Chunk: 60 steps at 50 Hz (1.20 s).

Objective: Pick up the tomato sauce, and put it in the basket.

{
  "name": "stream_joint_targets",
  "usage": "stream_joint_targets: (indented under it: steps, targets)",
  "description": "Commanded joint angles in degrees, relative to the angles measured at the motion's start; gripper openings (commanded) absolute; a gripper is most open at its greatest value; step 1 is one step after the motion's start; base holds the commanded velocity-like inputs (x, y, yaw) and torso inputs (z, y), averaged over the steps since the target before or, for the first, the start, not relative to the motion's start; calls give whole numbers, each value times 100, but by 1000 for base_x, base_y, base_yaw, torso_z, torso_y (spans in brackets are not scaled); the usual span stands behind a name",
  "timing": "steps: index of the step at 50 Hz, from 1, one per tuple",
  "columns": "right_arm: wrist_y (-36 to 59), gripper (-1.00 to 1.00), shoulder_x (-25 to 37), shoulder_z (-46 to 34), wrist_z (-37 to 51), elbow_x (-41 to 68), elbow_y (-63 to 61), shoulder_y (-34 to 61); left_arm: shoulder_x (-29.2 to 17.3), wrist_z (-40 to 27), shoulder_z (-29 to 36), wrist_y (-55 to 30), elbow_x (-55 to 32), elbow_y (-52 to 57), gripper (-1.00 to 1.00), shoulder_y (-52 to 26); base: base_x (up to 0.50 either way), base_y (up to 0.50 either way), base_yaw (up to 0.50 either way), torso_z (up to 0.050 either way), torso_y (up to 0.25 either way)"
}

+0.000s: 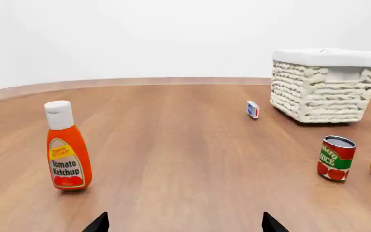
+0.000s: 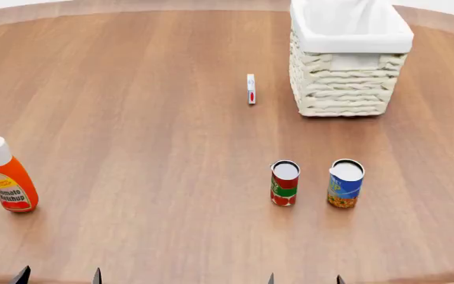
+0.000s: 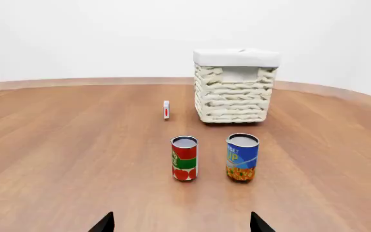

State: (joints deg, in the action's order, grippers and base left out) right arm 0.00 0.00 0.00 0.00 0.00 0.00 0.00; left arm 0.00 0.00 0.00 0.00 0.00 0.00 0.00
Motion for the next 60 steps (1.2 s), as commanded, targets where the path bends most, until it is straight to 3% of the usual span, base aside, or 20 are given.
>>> stream_joint_targets:
  steps: [1,17,33,42,60]
  targets:
    - [-74,100,227,-286,283,227,83,21,-291,-339,344,85,-292,-86,100,-20,0,0,0,0,0]
    - [-77,100,433,-399,540,307,-490,-140,-438,-587,444,-78,-417,451,100,101,0,0,0,0,0]
    - [793,100,750,-504,814,-63,-3101,-366,-855,-786,326,-908,-598,3653,100,483,0,0,0,0,0]
    - [1311,100,877,-494,880,-155,-4477,-471,-1049,-817,227,-1139,-772,4721,100,660,0,0,0,0,0]
    - [1091,100,1037,-673,1063,-536,-5514,-786,-1132,-949,-123,-761,-1140,5410,100,977,0,0,0,0,0]
